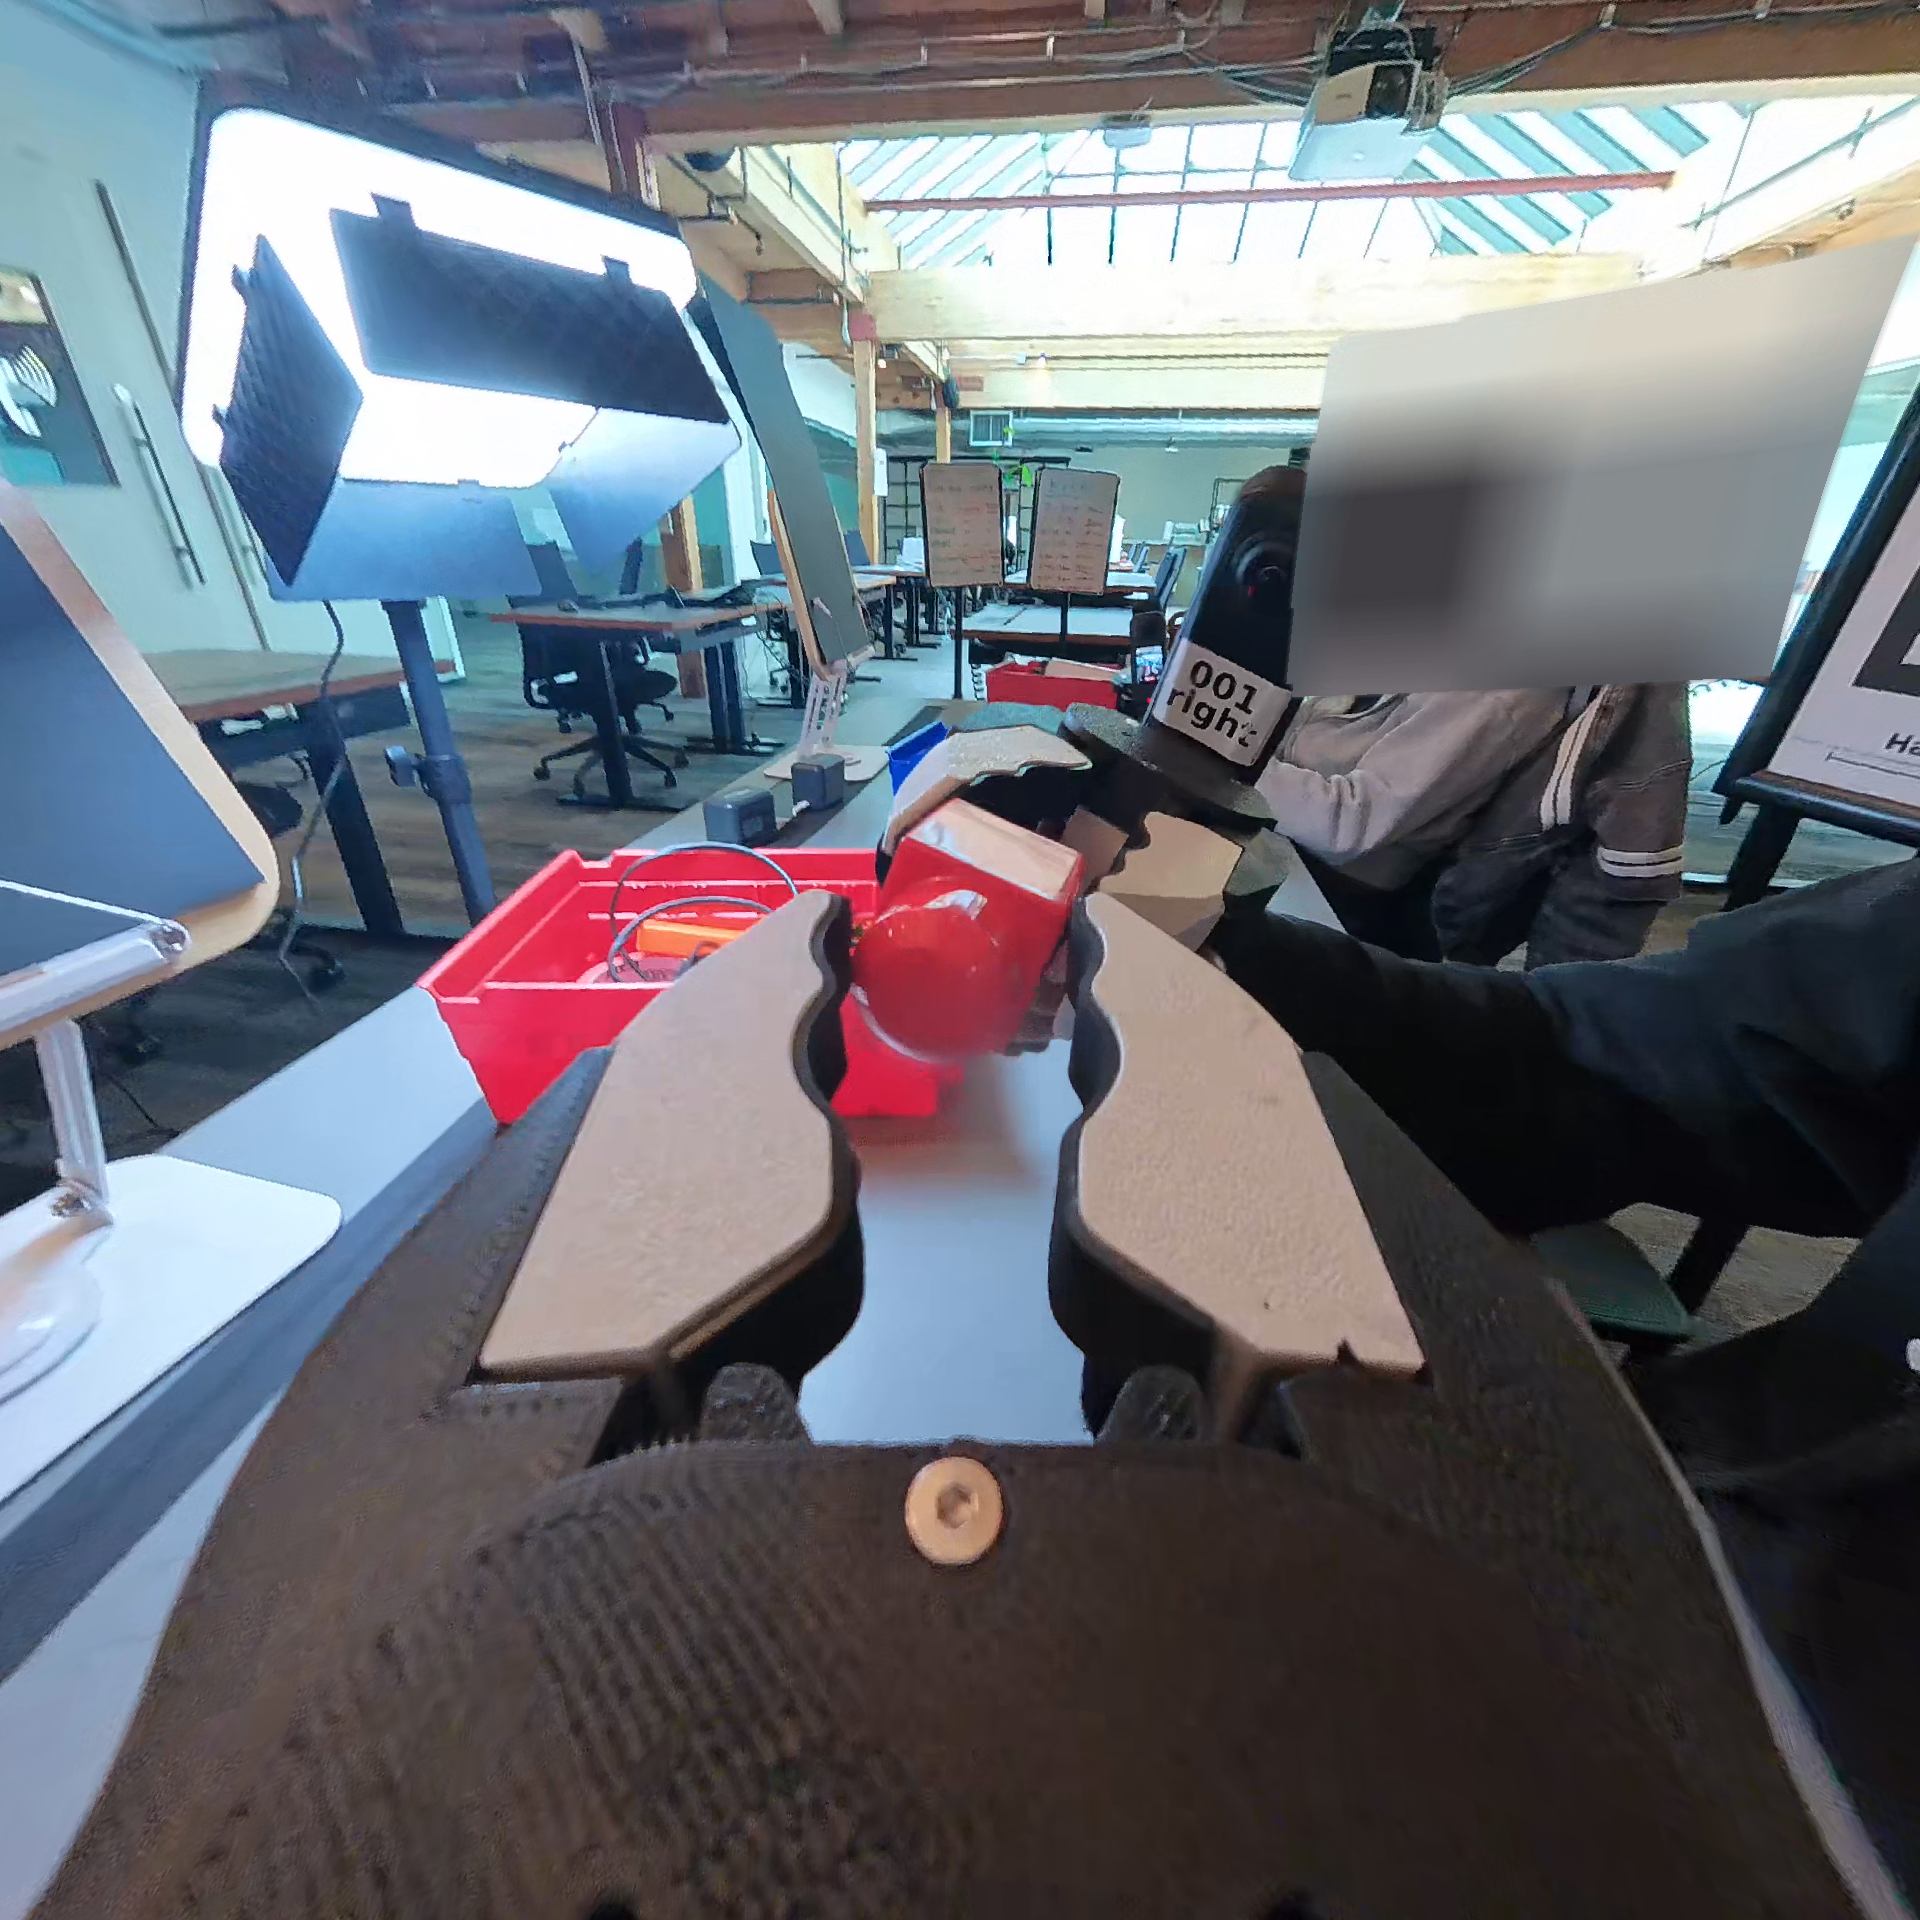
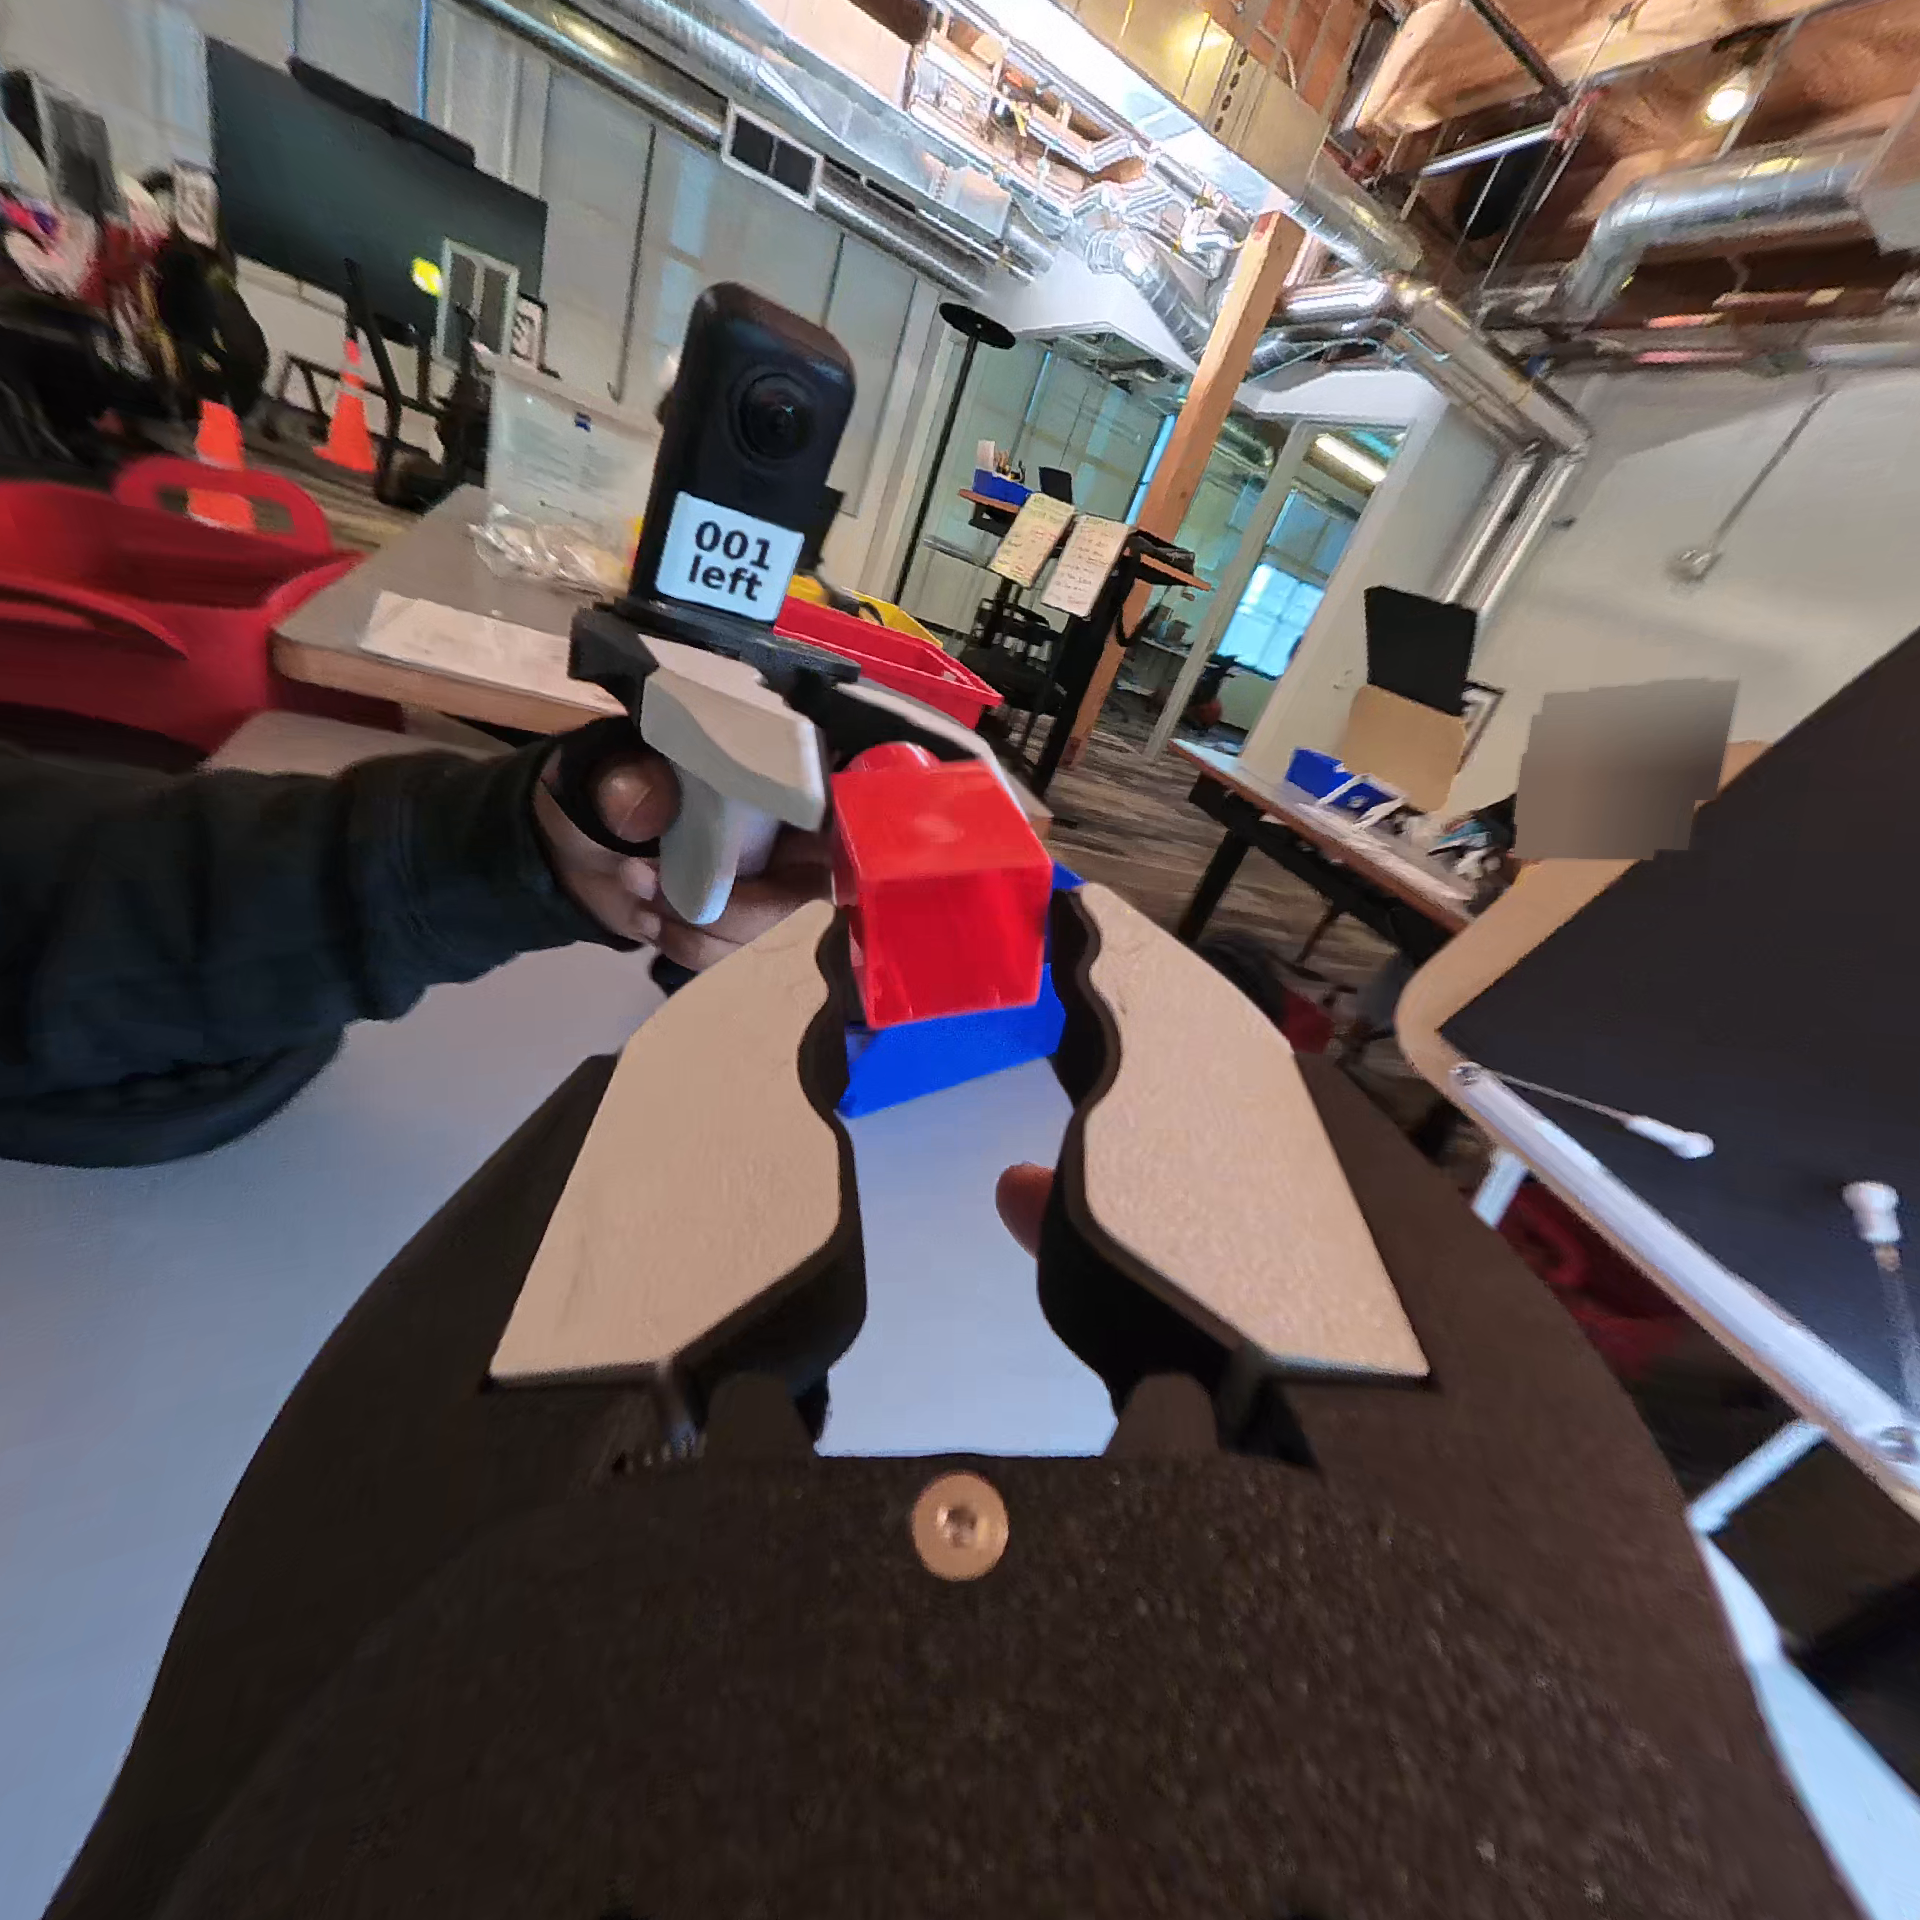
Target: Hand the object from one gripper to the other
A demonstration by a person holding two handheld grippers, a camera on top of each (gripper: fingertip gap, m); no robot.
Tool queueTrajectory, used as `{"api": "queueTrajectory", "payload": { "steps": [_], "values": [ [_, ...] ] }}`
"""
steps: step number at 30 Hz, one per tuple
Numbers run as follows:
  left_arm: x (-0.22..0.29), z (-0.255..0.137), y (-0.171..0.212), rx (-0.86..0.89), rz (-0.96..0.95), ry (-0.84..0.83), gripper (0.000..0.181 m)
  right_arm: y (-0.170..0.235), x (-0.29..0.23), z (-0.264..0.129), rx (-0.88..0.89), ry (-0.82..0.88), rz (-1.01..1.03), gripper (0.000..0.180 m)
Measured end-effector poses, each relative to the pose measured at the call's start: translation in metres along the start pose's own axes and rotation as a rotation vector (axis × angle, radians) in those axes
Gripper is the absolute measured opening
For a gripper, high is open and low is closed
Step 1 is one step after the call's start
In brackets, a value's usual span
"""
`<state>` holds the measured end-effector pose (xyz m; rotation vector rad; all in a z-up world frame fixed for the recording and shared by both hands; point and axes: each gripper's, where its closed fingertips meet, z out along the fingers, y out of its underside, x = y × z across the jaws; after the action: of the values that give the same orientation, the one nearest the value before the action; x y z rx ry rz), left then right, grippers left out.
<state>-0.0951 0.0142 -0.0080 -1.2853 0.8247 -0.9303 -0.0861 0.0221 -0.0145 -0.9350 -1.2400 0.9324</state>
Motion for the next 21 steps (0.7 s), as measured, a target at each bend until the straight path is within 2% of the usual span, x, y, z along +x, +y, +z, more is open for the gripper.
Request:
{"api": "queueTrajectory", "payload": {
  "steps": [3, 7, 12, 13, 16, 21],
  "values": [
    [0.006, -0.006, -0.01, 0.046, 0.129, -0.002, 0.04, -0.004, -0.002, -0.003, 0.037, -0.096, 0.204, 0.046],
    [0.019, -0.01, -0.018, 0.064, 0.373, -0.037, 0.039, -0.019, -0.015, -0.01, 0.107, -0.331, 0.551, 0.055],
    [0.028, -0.005, -0.016, 0.045, 0.496, -0.047, 0.039, -0.022, -0.027, -0.005, 0.099, -0.415, 0.676, 0.051],
    [0.03, -0.005, -0.016, 0.05, 0.499, -0.041, 0.039, -0.022, -0.026, -0.005, 0.102, -0.408, 0.682, 0.044],
    [0.026, -0.004, -0.014, 0.021, 0.469, -0.053, 0.039, -0.021, -0.021, -0.004, 0.113, -0.388, 0.684, 0.044],
    [0.015, 0.0, -0.009, -0.024, 0.262, -0.051, 0.042, -0.015, -0.01, -0.004, 0.118, -0.309, 0.615, 0.042]
  ]
}}
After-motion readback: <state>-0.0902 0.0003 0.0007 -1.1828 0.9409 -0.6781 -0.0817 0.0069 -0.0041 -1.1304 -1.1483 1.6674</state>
